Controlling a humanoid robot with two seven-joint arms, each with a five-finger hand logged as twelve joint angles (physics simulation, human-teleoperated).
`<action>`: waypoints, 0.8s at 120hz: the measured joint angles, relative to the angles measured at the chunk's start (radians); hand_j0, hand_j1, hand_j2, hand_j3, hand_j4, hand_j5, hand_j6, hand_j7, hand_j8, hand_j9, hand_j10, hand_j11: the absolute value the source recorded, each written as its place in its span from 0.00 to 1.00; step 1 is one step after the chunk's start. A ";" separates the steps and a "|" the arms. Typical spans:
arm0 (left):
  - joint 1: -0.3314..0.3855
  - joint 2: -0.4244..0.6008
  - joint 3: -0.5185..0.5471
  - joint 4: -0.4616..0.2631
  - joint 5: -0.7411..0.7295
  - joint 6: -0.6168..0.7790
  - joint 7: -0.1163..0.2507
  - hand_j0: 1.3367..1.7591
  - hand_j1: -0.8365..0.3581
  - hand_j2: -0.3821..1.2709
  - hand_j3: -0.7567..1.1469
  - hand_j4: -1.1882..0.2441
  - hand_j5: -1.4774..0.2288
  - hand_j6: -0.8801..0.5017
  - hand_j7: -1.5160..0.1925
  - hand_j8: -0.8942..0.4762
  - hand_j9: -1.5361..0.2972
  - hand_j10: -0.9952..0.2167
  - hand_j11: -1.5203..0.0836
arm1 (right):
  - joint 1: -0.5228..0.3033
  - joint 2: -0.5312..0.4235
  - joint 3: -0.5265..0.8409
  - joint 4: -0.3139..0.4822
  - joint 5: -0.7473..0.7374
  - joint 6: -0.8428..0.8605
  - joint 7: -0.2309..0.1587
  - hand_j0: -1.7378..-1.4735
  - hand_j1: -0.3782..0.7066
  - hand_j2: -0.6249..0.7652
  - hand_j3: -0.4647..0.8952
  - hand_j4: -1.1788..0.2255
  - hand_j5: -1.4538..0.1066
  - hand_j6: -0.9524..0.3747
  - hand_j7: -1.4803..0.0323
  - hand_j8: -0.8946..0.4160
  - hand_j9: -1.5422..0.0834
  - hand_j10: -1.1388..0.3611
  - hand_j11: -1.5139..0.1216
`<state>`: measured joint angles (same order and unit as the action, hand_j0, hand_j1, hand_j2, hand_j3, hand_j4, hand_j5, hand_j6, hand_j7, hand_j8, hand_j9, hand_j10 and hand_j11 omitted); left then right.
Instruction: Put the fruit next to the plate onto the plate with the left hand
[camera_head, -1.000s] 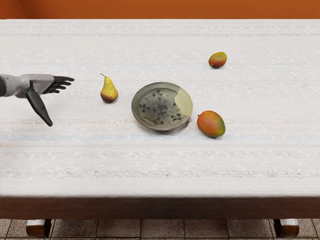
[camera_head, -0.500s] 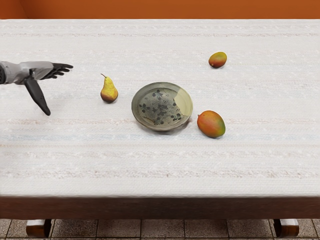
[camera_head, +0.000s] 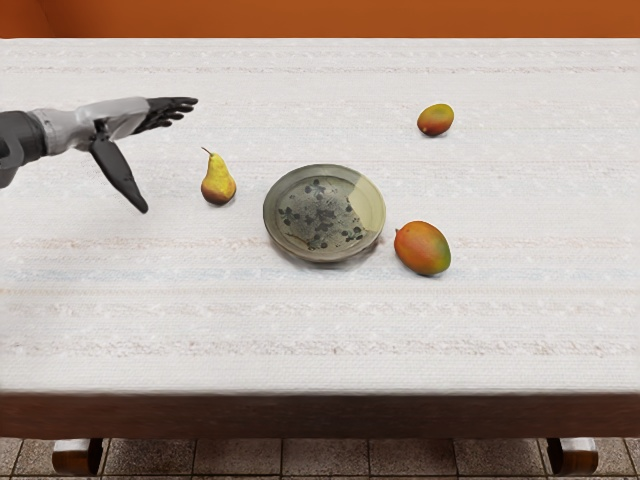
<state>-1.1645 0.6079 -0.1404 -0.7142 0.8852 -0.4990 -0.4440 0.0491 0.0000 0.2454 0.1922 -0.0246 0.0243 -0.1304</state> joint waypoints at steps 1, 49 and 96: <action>0.001 -0.003 0.000 0.000 0.000 0.000 -0.004 0.76 0.99 0.23 0.40 0.83 0.87 0.63 0.89 0.65 0.84 0.82 0.95 | 0.000 0.000 0.000 0.000 0.000 0.000 0.000 0.30 0.06 0.45 0.34 0.82 0.91 0.70 0.96 0.66 0.93 0.74 0.90; 0.014 -0.087 0.002 0.050 0.000 0.005 -0.065 0.76 0.99 0.23 0.40 0.83 0.87 0.63 0.89 0.65 0.84 0.82 0.95 | 0.000 0.000 0.000 0.000 0.000 0.000 0.000 0.30 0.06 0.45 0.34 0.82 0.91 0.70 0.96 0.66 0.93 0.74 0.90; 0.005 -0.189 0.065 0.194 0.007 0.127 -0.077 0.76 0.99 0.23 0.40 0.83 0.87 0.63 0.89 0.65 0.84 0.82 0.95 | 0.000 0.000 0.000 0.000 0.000 0.000 0.000 0.30 0.06 0.45 0.34 0.82 0.91 0.70 0.96 0.66 0.93 0.74 0.90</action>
<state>-1.1596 0.4188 -0.0758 -0.5202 0.8917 -0.3721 -0.5207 0.0491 0.0000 0.2454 0.1921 -0.0246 0.0242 -0.1304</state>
